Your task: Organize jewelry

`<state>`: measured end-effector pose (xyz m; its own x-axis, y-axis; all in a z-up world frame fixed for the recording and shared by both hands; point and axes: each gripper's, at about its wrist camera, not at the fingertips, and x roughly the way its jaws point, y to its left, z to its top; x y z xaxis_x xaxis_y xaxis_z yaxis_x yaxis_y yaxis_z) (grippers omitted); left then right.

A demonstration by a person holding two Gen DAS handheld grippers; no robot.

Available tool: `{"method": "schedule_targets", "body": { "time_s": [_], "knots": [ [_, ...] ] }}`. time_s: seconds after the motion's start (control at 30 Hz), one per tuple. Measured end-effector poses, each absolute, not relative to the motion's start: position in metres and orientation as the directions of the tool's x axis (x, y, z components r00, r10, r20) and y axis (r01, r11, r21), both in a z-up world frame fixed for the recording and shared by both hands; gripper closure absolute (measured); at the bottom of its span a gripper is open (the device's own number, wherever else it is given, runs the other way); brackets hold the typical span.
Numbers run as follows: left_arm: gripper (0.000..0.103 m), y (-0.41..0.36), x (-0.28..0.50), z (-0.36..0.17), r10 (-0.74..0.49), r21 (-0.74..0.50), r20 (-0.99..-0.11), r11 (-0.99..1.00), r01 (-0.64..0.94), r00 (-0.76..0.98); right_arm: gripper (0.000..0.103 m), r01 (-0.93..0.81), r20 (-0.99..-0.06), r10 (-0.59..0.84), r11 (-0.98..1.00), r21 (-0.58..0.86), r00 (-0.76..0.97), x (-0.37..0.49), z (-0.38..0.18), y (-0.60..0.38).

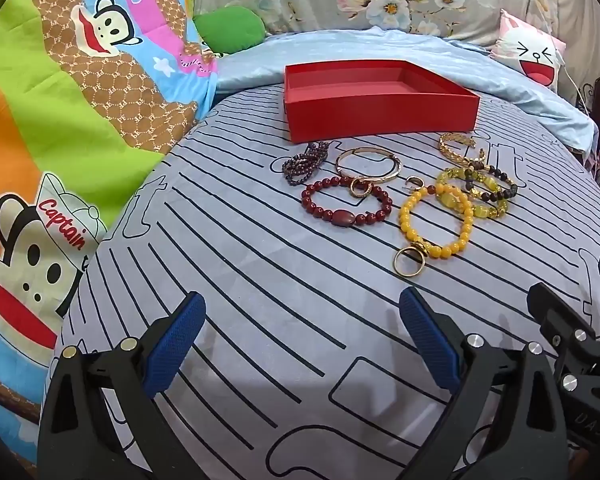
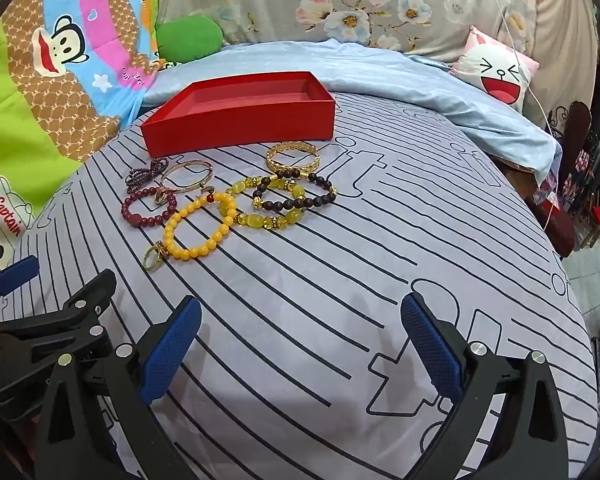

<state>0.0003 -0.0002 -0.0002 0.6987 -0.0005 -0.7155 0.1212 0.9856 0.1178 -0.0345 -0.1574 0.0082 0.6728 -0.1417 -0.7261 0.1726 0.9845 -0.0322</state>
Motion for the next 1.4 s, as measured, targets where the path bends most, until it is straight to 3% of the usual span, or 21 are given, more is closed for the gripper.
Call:
{"method": "schedule_targets", "body": {
  "time_s": [1.4],
  "knots": [
    [0.010,0.0072,-0.0022,0.0031,-0.009,0.089,-0.713,0.991,0.104,0.701,0.007,0.157,-0.718,-0.143,0.987,-0.048,0.681,-0.0335,0.0096,-0.1513]
  ]
}}
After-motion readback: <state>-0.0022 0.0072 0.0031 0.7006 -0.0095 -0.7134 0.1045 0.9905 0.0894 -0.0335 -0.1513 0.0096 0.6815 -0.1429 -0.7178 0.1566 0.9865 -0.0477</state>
